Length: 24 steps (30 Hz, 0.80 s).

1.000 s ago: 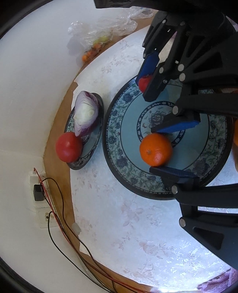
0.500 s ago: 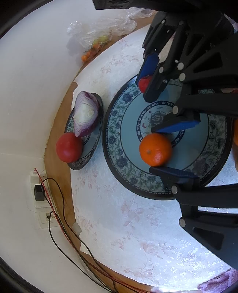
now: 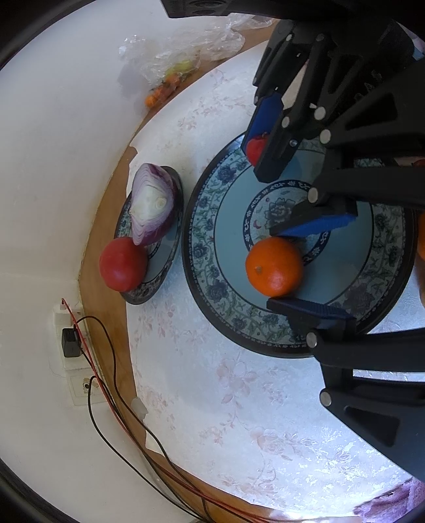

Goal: Organize fruits
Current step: 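Carry the orange and apple onto the blue plate with both tools, then open both tools to release the orange and apple on the plate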

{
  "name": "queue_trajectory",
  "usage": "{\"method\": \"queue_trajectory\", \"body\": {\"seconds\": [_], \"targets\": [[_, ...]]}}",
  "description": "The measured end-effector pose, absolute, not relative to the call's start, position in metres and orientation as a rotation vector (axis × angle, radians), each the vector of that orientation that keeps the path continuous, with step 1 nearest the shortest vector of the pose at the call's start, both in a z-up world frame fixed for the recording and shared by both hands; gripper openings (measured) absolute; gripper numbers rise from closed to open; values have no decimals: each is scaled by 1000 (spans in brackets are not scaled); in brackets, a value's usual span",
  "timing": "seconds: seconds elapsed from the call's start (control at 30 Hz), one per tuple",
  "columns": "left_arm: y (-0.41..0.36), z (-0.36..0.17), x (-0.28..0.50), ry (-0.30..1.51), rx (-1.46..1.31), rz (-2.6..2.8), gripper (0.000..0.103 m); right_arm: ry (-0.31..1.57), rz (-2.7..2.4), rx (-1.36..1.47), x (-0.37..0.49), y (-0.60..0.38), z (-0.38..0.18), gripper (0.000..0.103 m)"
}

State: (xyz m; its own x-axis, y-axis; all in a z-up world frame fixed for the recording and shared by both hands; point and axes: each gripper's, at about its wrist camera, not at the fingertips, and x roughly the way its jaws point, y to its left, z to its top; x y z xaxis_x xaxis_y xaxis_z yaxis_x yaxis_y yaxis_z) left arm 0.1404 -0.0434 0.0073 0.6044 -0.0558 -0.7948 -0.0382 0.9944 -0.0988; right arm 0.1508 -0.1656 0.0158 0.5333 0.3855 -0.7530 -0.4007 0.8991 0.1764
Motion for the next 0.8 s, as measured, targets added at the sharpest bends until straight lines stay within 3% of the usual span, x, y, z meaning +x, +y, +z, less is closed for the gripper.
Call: {"method": "queue_trajectory", "body": {"seconds": [0.2,0.43,0.8], "targets": [[-45,8,141,930,-91,18,42,895,487,13,151,-170,16,34],[-35,12,140,943,-145,38,46,863,488,25,147,-174,23,54],[-38,28,125,908,-129,8,46,822,477,2,130,-175,40,57]]}}
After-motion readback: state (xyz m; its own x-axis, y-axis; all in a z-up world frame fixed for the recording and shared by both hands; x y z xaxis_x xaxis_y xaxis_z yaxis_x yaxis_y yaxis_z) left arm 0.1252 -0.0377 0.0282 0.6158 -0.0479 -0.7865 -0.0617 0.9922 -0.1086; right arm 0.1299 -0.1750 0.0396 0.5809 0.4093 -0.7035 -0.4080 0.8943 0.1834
